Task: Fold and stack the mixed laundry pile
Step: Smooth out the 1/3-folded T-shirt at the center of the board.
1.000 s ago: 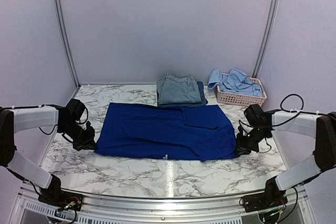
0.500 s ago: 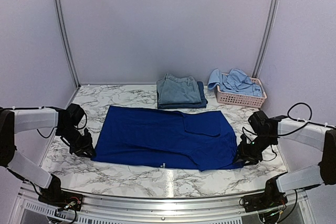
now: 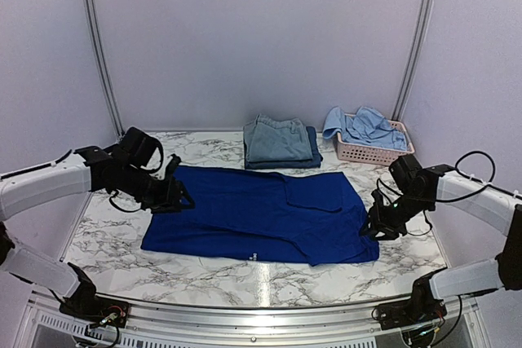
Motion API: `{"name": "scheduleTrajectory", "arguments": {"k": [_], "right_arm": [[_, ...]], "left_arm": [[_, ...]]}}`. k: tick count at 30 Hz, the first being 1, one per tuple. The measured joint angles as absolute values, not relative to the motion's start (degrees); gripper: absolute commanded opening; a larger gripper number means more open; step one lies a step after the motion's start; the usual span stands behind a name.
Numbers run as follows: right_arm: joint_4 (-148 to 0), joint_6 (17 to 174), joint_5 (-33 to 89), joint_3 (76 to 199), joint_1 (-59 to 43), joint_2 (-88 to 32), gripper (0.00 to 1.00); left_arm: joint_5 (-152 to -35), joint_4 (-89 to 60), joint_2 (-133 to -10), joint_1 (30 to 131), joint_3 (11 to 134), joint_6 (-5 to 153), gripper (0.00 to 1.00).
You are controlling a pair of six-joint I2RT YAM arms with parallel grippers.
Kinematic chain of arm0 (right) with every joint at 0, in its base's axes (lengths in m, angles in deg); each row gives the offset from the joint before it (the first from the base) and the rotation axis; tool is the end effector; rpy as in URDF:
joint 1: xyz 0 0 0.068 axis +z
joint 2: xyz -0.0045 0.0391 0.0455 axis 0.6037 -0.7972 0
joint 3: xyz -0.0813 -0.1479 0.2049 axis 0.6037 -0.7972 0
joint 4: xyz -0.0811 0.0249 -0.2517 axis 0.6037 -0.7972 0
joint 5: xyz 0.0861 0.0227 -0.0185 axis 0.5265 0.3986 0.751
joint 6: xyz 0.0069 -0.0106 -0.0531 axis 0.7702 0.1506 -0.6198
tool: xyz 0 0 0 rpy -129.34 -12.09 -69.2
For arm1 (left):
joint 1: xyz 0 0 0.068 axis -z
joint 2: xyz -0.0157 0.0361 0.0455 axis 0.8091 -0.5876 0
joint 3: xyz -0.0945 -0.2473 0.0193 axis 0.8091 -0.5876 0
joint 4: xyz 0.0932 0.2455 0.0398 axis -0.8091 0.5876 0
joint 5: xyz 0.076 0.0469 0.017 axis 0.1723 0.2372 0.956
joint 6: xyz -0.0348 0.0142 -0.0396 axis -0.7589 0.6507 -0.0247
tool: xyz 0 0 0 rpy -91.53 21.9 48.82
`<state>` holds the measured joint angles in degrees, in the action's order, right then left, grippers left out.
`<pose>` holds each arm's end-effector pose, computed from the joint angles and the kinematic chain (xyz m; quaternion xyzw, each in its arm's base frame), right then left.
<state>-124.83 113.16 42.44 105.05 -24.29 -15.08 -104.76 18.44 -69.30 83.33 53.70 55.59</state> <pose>0.1939 0.0584 0.1969 0.0763 0.9713 0.2195 0.0503 0.2299 -0.1432 0.2452 0.0553 0.9293 -0.3009 0.2071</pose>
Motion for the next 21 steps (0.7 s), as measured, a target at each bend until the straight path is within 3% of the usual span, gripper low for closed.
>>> {"name": "scheduleTrajectory", "arguments": {"k": [9, 16, 21], "right_arm": [[-122.68, 113.01, 43.57, 99.69, -23.85, -17.22, 0.34], [-119.86, 113.62, 39.79, 97.75, -23.85, -19.63, 0.26], [-118.44, 114.10, 39.27, 97.97, -23.85, -20.15, 0.26]], "left_arm": [[-105.53, 6.48, -85.15, 104.73, 62.55, 52.80, 0.41], [-105.55, 1.00, -96.69, 113.10, 71.10, 52.84, 0.37], [-105.42, -0.42, -101.48, 115.96, 74.05, 53.45, 0.35]]}}
